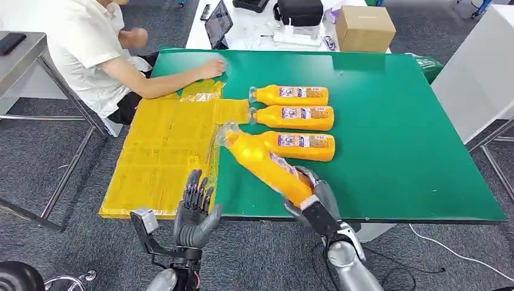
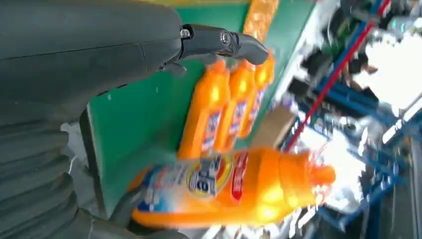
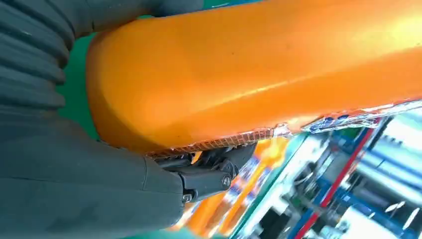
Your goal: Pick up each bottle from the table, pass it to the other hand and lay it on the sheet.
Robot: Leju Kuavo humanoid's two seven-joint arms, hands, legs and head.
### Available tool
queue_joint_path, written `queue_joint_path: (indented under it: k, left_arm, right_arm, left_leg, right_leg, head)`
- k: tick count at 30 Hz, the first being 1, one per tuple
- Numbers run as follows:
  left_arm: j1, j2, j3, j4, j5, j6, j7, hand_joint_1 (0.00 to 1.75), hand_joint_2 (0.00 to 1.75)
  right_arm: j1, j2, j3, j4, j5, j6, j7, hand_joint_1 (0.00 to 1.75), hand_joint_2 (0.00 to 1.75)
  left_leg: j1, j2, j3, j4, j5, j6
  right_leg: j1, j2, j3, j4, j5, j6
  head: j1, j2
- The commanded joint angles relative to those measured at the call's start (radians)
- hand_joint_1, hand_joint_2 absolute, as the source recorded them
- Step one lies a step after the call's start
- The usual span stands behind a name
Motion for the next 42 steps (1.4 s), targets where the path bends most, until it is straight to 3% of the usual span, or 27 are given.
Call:
queue_joint_path:
  k: [1,9,13,21,22,23,24,25,27,28,42]
  left_arm:
    - [-0.074,0.018,-0.031,0.07,-0.009,-0.13,0.029,0.0,1.75]
    - [-0.108,-0.012,-0.016,0.115,0.077,-0.189,0.065,0.0,1.75]
    - [-0.099,-0.014,0.004,0.064,0.125,-0.204,0.042,0.0,1.75]
    - [-0.084,0.004,-0.009,-0.02,0.131,-0.251,0.019,0.0,1.75]
    - [-0.088,0.006,-0.012,-0.014,0.13,-0.26,0.019,1.01,1.75]
    - [-0.091,0.004,-0.009,-0.01,0.131,-0.271,0.014,1.75,1.75]
    - [-0.093,0.004,-0.008,-0.007,0.132,-0.277,0.014,1.75,1.75]
    - [-0.093,0.003,-0.004,-0.003,0.135,-0.284,0.013,1.75,1.75]
    - [-0.091,0.006,0.001,-0.004,0.138,-0.291,0.011,1.75,1.75]
    - [-0.089,0.007,0.005,-0.005,0.141,-0.294,0.011,1.75,1.75]
    - [-0.071,0.012,0.04,0.002,0.147,-0.33,0.033,1.75,1.75]
  right_arm:
    - [-0.044,0.03,0.213,0.028,0.026,0.06,-0.072,1.75,1.75]
    - [-0.064,0.034,0.35,0.061,0.001,0.029,-0.086,1.66,1.75]
    - [-0.073,0.04,0.357,0.103,0.003,0.036,-0.086,1.52,1.75]
    - [-0.099,0.052,0.36,0.192,0.014,0.055,-0.084,1.54,1.75]
    - [-0.106,0.052,0.364,0.209,0.02,0.063,-0.081,1.45,1.75]
    - [-0.111,0.049,0.374,0.222,0.04,0.064,-0.08,1.27,1.75]
    - [-0.111,0.049,0.373,0.229,0.04,0.067,-0.08,0.54,1.75]
    - [-0.114,0.048,0.378,0.241,0.044,0.079,-0.077,0.0,1.75]
    - [-0.111,0.05,0.381,0.249,0.046,0.082,-0.079,0.0,1.75]
    - [-0.108,0.049,0.381,0.252,0.047,0.083,-0.081,0.0,0.0]
    - [-0.08,0.047,0.365,0.222,0.082,0.037,-0.086,0.0,0.0]
  left_leg:
    - [0.0,0.003,0.003,-0.001,-0.001,0.001]
    - [0.0,0.003,0.004,-0.001,-0.001,0.001]
    - [0.001,0.002,0.005,-0.001,-0.001,0.002]
    - [0.001,0.001,0.004,-0.001,-0.001,0.001]
    - [0.0,0.0,0.002,-0.001,0.0,0.001]
    - [0.001,0.0,0.004,-0.001,-0.001,0.001]
    - [0.001,0.0,0.003,-0.001,-0.001,0.001]
    - [0.001,0.0,0.003,-0.001,0.0,0.001]
    - [0.001,0.0,0.004,-0.001,-0.001,0.001]
    - [0.001,0.001,0.006,-0.001,-0.001,0.002]
    - [0.0,0.001,0.003,-0.001,-0.001,0.001]
  right_leg:
    - [0.001,0.002,0.002,-0.001,0.0,-0.003]
    - [0.001,0.001,0.003,-0.001,0.0,-0.003]
    - [0.001,0.0,0.004,-0.001,-0.001,-0.003]
    - [0.001,-0.001,0.002,-0.001,-0.001,-0.003]
    - [0.001,-0.002,0.001,-0.001,-0.001,-0.002]
    - [0.001,-0.002,0.004,-0.001,-0.001,-0.003]
    - [0.002,-0.002,0.003,-0.001,-0.001,-0.003]
    - [0.001,-0.001,0.002,-0.001,-0.001,-0.002]
    - [0.001,-0.002,0.004,-0.002,-0.001,-0.003]
    - [0.002,-0.002,0.005,-0.002,-0.002,-0.004]
    - [0.001,-0.001,0.003,-0.001,-0.001,-0.003]
  head:
    - [-0.001,0.0]
    - [0.0,0.0]
    - [0.0,0.0]
    - [-0.001,0.0]
    - [0.0,0.0]
    - [0.0,0.0]
    - [0.0,0.0]
    - [0.0,0.0]
    - [0.0,0.0]
    - [0.0,0.0]
    - [0.0,0.0]
